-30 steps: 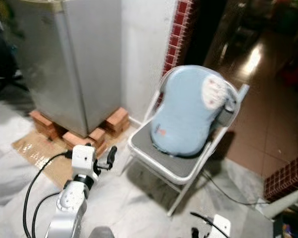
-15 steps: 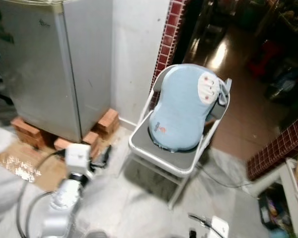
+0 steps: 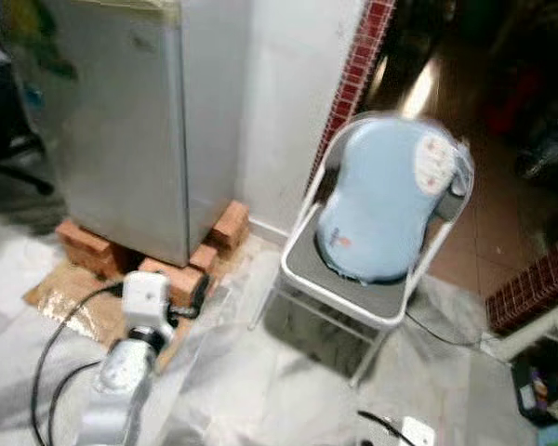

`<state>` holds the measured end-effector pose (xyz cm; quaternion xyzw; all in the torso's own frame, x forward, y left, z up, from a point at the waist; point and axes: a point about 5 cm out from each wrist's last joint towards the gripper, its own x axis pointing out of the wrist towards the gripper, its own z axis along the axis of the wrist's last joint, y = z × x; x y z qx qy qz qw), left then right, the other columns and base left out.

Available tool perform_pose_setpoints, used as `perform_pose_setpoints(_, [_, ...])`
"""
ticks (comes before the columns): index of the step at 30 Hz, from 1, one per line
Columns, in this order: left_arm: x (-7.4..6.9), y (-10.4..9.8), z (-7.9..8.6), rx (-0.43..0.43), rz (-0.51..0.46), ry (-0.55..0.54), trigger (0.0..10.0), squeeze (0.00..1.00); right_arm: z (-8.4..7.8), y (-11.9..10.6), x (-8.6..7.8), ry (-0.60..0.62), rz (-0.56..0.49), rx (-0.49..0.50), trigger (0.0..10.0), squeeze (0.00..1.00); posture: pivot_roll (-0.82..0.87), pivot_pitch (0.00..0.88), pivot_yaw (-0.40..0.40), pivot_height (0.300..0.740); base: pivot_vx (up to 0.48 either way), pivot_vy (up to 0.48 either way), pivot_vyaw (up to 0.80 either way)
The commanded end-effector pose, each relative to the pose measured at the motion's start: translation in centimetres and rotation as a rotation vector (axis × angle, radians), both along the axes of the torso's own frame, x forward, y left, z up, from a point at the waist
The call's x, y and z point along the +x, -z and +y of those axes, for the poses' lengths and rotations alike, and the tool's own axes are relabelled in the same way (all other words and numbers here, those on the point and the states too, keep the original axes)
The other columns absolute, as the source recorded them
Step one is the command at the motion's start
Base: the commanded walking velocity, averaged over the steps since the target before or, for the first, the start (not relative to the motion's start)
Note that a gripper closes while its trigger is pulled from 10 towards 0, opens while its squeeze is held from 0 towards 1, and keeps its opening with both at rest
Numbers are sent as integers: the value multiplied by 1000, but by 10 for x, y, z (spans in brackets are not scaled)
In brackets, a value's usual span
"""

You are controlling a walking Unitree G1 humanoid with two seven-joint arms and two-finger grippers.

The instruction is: Restocking fridge

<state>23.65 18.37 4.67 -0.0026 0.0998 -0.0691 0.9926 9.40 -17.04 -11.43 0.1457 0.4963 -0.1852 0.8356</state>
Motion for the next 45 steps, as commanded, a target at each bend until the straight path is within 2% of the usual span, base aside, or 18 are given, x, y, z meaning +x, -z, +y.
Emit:
perform_pose_setpoints(1, [3, -1, -15, -21, -7, 39, 10000, 0, 32, -154, 222, -660, -884, -121, 10000, 0, 64, 0, -121, 740, 0, 480, 0])
perform_pose_setpoints(19, [4, 0, -16, -49, 14, 53, 10000, 0, 32, -155, 223, -658, -881, -120, 10000, 0, 64, 0, -123, 740, 0, 480, 0])
perform_pose_setpoints(27, [9, -2, -8, -42, 9, 34, 10000, 0, 31, -154, 223, -653, -879, -118, 10000, 0, 59, 0, -125, 740, 0, 480, 0])
perform_pose_setpoints(34, [8, -1, -6, -43, 16, 25, 10000, 0, 29, -156, 223, -615, -900, -104, 10000, 0, 59, 0, -125, 740, 0, 480, 0])
perform_pose_setpoints(38, [8, 0, -6, -45, 19, 24, 10000, 0, 34, -164, 227, -572, -944, -62, 10000, 0, 63, 0, -121, 740, 0, 480, 0])
perform_pose_setpoints(42, [9, 0, -6, -48, 20, 21, 10000, 0, 46, -175, 233, -578, -992, -39, 10000, 0, 62, 0, -119, 740, 0, 480, 0])
perform_pose_setpoints(45, [9, 0, -7, -49, 19, 20, 10000, 0, 47, -176, 234, -583, -995, -40, 10000, 0, 63, 0, -121, 740, 0, 480, 0])
